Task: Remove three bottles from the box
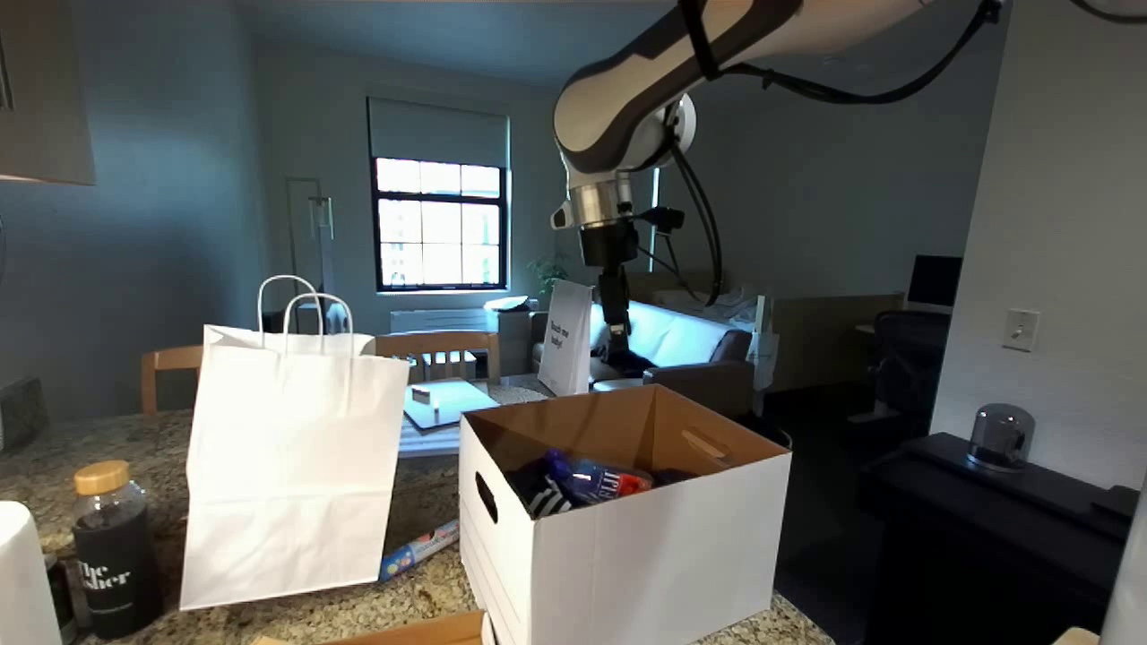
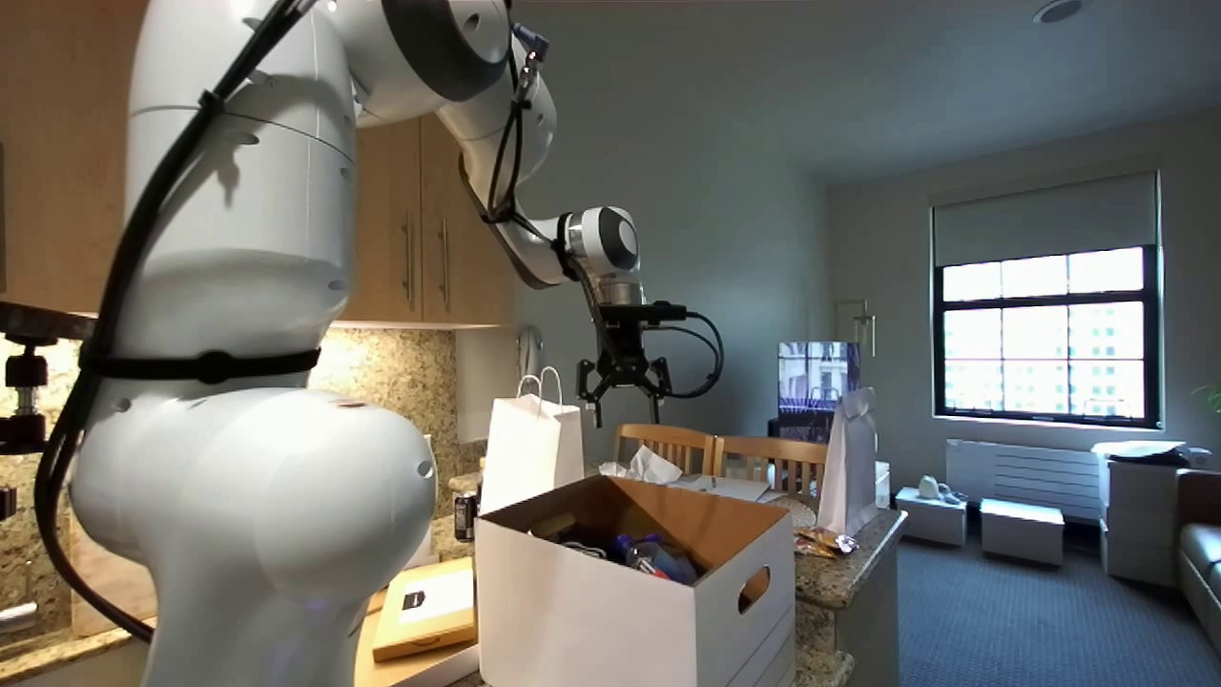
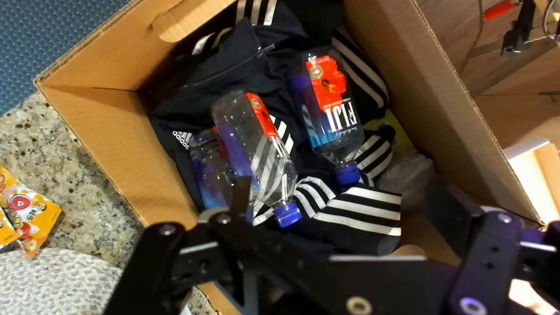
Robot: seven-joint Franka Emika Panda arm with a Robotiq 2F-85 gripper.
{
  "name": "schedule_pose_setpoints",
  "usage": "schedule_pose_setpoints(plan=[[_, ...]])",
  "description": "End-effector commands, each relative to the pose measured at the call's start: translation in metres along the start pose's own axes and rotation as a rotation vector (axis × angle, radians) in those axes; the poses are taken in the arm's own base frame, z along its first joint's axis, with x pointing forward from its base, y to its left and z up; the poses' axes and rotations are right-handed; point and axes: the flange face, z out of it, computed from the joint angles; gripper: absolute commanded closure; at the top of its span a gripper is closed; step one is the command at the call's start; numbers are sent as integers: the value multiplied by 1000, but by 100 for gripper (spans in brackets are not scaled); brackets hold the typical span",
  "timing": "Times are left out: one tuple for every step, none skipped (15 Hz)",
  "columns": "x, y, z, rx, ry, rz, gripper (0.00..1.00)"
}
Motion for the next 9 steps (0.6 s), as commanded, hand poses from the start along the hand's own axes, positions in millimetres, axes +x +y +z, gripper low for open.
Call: schedule_pose_setpoints(plan=[[7,6,24,40,-37,-65,0],[10,7,34,51,-34,-86,0],[13,8,43,68,-36,-115,0],[17,8,53,69,-42,-135,0],[22,10,62,68,-51,-147,0],[31,20,70,39,-47,-98,0],[22,8,59,62,-56,-106,0],[26,9,66,67,-59,-107,0],[27,9,69,71,-63,-109,0]])
